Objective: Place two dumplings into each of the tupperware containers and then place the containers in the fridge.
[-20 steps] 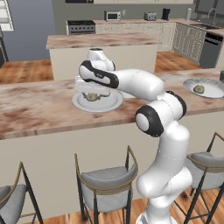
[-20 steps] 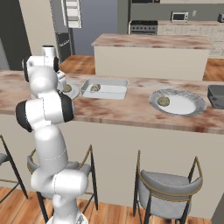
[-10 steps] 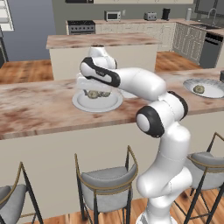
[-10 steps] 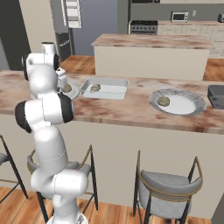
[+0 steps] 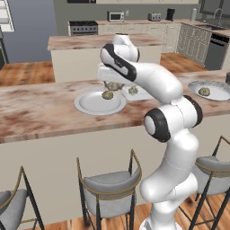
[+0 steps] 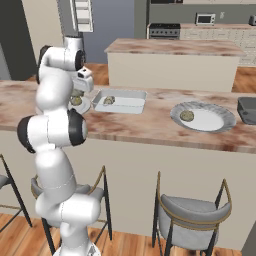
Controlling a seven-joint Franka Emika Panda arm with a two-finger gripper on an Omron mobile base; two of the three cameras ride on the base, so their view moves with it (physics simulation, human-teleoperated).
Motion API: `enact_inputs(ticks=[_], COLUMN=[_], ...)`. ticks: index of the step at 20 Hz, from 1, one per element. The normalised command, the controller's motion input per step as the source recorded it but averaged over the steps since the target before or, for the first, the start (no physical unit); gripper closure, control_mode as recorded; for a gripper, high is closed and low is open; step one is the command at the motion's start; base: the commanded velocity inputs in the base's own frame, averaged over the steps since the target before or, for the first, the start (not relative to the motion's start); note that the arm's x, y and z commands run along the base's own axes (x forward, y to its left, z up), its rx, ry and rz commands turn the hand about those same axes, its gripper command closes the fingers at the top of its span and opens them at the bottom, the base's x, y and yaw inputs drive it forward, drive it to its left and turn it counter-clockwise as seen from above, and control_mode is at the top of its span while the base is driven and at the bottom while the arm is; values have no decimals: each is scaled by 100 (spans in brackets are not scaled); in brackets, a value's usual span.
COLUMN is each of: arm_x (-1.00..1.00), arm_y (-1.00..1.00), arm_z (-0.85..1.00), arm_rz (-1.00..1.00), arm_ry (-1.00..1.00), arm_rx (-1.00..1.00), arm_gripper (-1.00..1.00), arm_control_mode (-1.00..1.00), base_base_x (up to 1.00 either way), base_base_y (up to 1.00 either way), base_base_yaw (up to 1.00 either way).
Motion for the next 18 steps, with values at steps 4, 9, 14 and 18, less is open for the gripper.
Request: enact_inputs(ticks=[4,9,14,18], arm_x=[24,25,19,24], arm_y=[-84,-86,-89,-79], arm_z=[11,0,0,0], arm_rz=[0,0,0,0], arm_ry=[0,0,0,0], arm_rx=[0,0,0,0], arm_gripper=[100,100,100,100], arm_control_mode=[-100,-100,-100,-100], base_base_x=[0,0,0,0], base_base_y=[0,0,0,0], base_base_yaw=[0,0,0,0])
